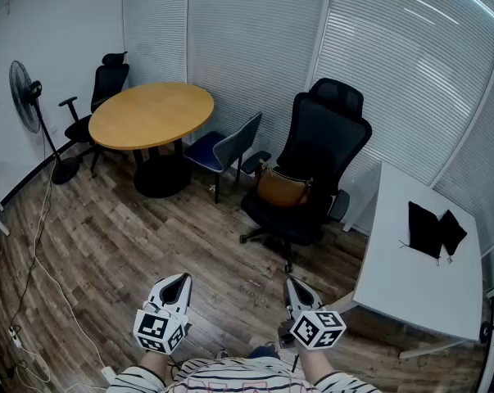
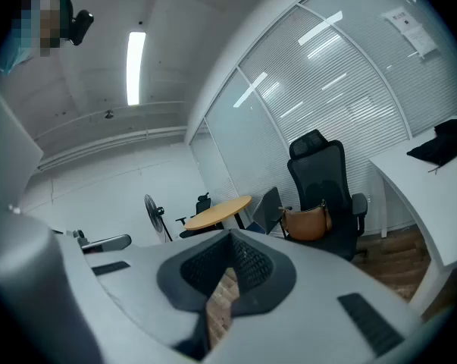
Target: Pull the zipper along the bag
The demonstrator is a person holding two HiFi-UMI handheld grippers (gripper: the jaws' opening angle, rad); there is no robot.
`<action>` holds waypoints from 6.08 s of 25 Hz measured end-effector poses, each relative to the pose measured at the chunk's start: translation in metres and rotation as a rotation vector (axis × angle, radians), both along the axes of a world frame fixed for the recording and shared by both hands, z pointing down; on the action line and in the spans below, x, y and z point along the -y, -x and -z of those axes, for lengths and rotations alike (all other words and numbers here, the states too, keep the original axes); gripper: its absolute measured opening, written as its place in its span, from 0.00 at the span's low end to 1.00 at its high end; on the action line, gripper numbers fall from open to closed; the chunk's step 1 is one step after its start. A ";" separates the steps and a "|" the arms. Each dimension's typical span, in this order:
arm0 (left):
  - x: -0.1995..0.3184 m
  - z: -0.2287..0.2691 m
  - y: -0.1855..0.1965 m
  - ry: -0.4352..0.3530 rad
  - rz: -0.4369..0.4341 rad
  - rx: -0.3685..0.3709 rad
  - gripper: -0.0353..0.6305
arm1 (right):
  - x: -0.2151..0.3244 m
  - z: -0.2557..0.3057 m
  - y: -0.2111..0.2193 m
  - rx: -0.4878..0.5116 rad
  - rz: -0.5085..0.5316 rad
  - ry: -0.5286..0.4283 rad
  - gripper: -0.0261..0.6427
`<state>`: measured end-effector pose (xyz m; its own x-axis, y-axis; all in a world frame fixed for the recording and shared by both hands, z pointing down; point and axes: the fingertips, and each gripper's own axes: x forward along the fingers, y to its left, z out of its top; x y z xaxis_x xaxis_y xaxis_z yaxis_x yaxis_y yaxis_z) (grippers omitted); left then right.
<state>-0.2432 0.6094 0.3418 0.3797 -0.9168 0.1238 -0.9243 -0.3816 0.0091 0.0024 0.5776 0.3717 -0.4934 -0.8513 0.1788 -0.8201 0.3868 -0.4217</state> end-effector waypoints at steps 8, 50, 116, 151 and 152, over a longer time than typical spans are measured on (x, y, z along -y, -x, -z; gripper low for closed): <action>0.011 -0.003 -0.010 0.004 -0.017 -0.004 0.09 | 0.007 0.002 -0.003 0.001 0.013 -0.002 0.08; 0.331 -0.040 -0.094 0.126 0.045 0.019 0.30 | 0.351 -0.047 -0.088 0.277 0.072 0.154 0.31; 0.726 -0.206 -0.112 0.440 -0.321 -0.010 0.30 | 0.655 -0.215 -0.019 0.195 -0.108 0.420 0.26; 0.792 -0.328 -0.172 0.842 -0.343 -0.384 0.23 | 0.697 -0.340 0.003 1.046 -0.068 0.509 0.27; 0.792 -0.328 -0.171 0.839 -0.339 -0.397 0.18 | 0.698 -0.339 0.004 1.050 -0.061 0.502 0.27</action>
